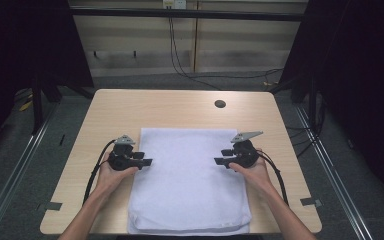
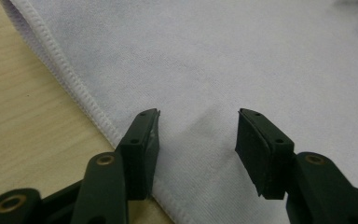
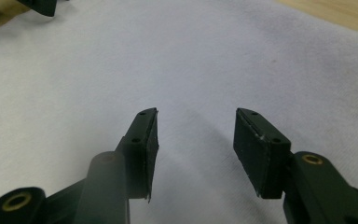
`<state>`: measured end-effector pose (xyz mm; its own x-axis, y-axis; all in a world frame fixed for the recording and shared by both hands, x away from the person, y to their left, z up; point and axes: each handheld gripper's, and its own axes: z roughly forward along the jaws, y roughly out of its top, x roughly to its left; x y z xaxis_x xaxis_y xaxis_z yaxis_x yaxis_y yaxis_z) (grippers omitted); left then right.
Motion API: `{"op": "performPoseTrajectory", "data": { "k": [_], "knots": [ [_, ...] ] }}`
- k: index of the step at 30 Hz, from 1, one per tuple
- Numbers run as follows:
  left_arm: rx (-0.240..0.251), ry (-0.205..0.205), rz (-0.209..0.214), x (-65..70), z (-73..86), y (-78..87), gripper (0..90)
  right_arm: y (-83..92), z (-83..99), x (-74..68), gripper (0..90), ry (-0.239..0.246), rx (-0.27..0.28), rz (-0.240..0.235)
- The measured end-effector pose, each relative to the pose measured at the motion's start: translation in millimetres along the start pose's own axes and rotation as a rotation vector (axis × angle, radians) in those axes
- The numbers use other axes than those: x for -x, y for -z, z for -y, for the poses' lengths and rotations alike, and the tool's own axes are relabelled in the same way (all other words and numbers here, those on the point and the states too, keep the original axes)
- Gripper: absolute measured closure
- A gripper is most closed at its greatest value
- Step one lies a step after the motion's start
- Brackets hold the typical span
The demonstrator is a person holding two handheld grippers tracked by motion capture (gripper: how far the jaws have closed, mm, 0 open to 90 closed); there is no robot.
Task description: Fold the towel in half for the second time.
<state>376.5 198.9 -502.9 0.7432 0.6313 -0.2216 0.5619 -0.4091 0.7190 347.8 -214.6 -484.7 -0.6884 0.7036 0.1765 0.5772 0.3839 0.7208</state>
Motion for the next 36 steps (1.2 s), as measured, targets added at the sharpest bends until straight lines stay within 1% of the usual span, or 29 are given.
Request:
{"op": "performPoseTrajectory", "data": {
  "k": [1, 2, 3, 4, 6, 7, 8, 10, 11, 12, 14, 15, 16, 18, 19, 20, 21, 22, 23, 24, 25, 26, 27, 28, 30, 31, 34, 35, 36],
  "knots": [
    [0.005, -0.032, -0.010, -0.7, 1.4, 0.3, 52.7, -3.5, -1.3, 3.1, 49.4, -0.009, 0.000, 0.002],
    [0.012, -0.038, -0.005, -1.1, 3.0, 0.7, 55.3, -7.3, -2.5, 5.9, 49.3, -0.019, -0.002, 0.006],
    [0.015, -0.042, -0.006, -0.8, 3.5, 0.6, 54.7, -11.9, -3.4, 9.1, 49.4, -0.022, -0.003, 0.024],
    [0.008, -0.058, -0.014, 1.0, 3.5, 0.7, 54.7, -14.6, -3.4, 10.8, 49.4, -0.025, 0.001, 0.026],
    [0.006, -0.036, -0.008, 3.3, 3.9, 1.0, 51.2, -20.5, -2.4, 11.3, 49.5, -0.041, -0.018, 0.030],
    [0.003, -0.038, -0.013, 4.9, 4.7, 1.7, 50.7, -23.5, -0.8, 10.2, 48.7, -0.030, -0.036, 0.034],
    [-0.003, -0.048, -0.027, 9.1, 6.2, 3.0, 51.2, -23.7, 0.2, 7.8, 48.7, -0.018, -0.032, 0.041],
    [-0.017, -0.059, -0.024, 15.7, 9.3, 6.1, 52.4, -22.1, 0.7, 4.9, 48.8, -0.026, -0.046, 0.038],
    [-0.019, -0.073, -0.030, 20.0, 12.6, 8.4, 53.8, -21.1, 1.7, 4.3, 48.9, -0.019, -0.049, 0.029],
    [-0.024, -0.085, -0.026, 23.4, 16.1, 11.4, 54.6, -19.7, 3.3, 3.3, 49.1, -0.034, -0.048, 0.022],
    [-0.018, -0.054, -0.001, 29.9, 23.1, 17.2, 54.7, -16.1, 6.1, 0.8, 49.4, -0.036, -0.056, -0.007],
    [-0.015, -0.052, 0.017, 32.1, 27.0, 20.1, 55.2, -14.1, 8.2, -2.2, 49.4, -0.021, -0.061, -0.012],
    [-0.014, -0.052, 0.021, 34.5, 30.5, 23.1, 56.0, -11.6, 10.6, -6.0, 49.5, -0.005, -0.070, -0.015],
    [-0.013, -0.021, 0.071, 37.9, 36.3, 27.7, 56.4, -5.7, 15.9, -14.0, 49.6, 0.008, -0.088, -0.023],
    [-0.018, -0.024, 0.081, 39.6, 38.7, 30.1, 57.7, 1.5, 22.6, -21.2, 49.8, 0.010, -0.102, -0.038],
    [-0.013, -0.011, 0.105, 41.7, 41.6, 31.8, 57.7, 1.5, 22.6, -21.2, 49.8, 0.010, -0.102, -0.038],
    [-0.008, -0.013, 0.113, 44.4, 44.4, 33.0, 57.7, 5.0, 26.2, -23.4, 51.9, 0.011, -0.104, -0.054],
    [-0.015, -0.017, 0.114, 48.0, 45.2, 33.8, 57.6, 8.3, 29.8, -25.5, 53.1, 0.010, -0.103, -0.066],
    [-0.024, -0.004, 0.134, 51.1, 45.4, 33.9, 57.6, 11.7, 32.5, -27.3, 53.1, 0.017, -0.111, -0.072],
    [-0.025, 0.000, 0.136, 55.5, 46.4, 33.5, 57.8, 16.9, 36.8, -31.6, 53.1, 0.023, -0.124, -0.089],
    [-0.032, -0.010, 0.129, 60.6, 46.9, 33.8, 57.8, 16.9, 36.8, -31.6, 53.1, 0.023, -0.124, -0.089],
    [-0.049, -0.023, 0.139, 64.9, 47.5, 34.9, 58.0, 19.5, 39.5, -34.6, 53.1, 0.025, -0.129, -0.085],
    [-0.054, -0.024, 0.156, 68.8, 49.5, 36.0, 57.9, 21.3, 42.0, -36.6, 53.1, 0.026, -0.124, -0.093],
    [-0.056, -0.026, 0.159, 72.7, 51.6, 37.4, 57.9, 23.4, 43.9, -38.6, 53.1, 0.024, -0.129, -0.099],
    [-0.073, -0.050, 0.141, 78.9, 54.6, 42.0, 57.9, 26.3, 47.0, -43.6, 53.1, 0.036, -0.135, -0.109],
    [-0.079, -0.049, 0.143, 79.5, 55.5, 43.6, 57.9, 29.0, 48.9, -47.9, 53.1, 0.028, -0.150, -0.120],
    [-0.085, -0.057, 0.125, 81.1, 59.7, 50.0, 57.0, 35.1, 53.6, -56.9, 53.3, 0.035, -0.172, -0.132],
    [-0.082, -0.058, 0.109, 80.3, 60.7, 52.1, 56.2, 37.8, 55.8, -59.4, 54.0, 0.041, -0.175, -0.124],
    [-0.076, -0.050, 0.118, 77.8, 60.9, 53.8, 55.7, 40.2, 57.7, -60.2, 54.0, 0.047, -0.165, -0.114]
  ]
}}
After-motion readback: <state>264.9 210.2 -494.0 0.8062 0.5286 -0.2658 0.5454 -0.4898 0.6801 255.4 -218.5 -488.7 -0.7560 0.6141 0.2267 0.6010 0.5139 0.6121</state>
